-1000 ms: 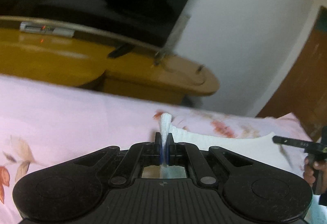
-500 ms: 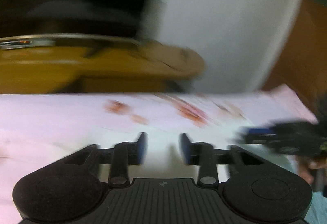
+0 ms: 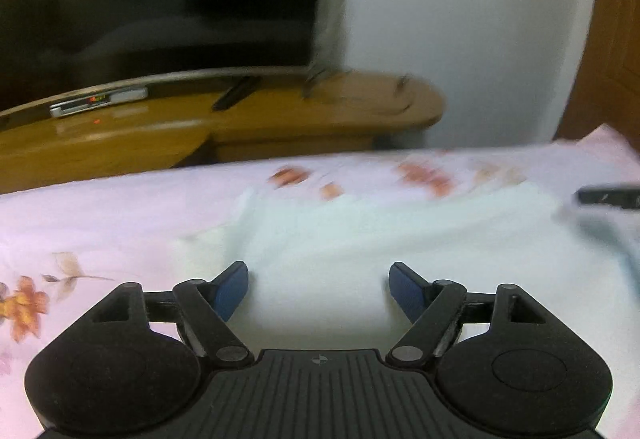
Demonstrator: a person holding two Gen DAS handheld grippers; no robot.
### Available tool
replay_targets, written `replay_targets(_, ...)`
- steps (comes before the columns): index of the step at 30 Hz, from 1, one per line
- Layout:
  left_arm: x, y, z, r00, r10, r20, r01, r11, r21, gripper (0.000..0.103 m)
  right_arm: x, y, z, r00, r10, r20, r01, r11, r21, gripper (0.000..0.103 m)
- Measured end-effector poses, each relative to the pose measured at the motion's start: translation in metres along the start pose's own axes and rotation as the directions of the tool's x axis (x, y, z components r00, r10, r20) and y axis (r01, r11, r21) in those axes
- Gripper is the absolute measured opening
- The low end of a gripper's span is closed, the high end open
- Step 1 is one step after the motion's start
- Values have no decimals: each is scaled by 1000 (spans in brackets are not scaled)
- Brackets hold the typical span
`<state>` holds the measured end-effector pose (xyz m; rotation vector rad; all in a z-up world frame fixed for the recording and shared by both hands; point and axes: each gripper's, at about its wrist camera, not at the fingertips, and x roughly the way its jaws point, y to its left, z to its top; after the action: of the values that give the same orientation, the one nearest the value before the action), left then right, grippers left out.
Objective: Fold small clothes
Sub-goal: 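Smooth the folded sweater flat with both open grippers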
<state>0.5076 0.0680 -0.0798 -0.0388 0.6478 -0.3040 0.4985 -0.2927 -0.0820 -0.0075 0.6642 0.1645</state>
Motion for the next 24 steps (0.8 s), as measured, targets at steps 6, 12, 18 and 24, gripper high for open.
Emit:
replay_targets(6, 9, -70, -22, 992, -108, -58, 110, 993, 38, 77, -16, 83, -25, 967, 253, -37, -255, 966, -39, 30)
replay_targets(12, 2, -67, -37, 998, -24, -59, 30, 995, 98, 77, -10, 87, -52, 984, 166, -62, -173, 974, -146, 31)
replay_targets(18, -22, -65, -36, 999, -2, -43, 2, 1000, 8, 77, -37, 71, -45, 985, 166, -52, -168, 985, -34, 34)
replay_targets(24, -22, -66, -58, 999, 38, -33, -37, 998, 45, 77, -19, 114, -68, 983, 162, -89, -172, 977, -127, 32)
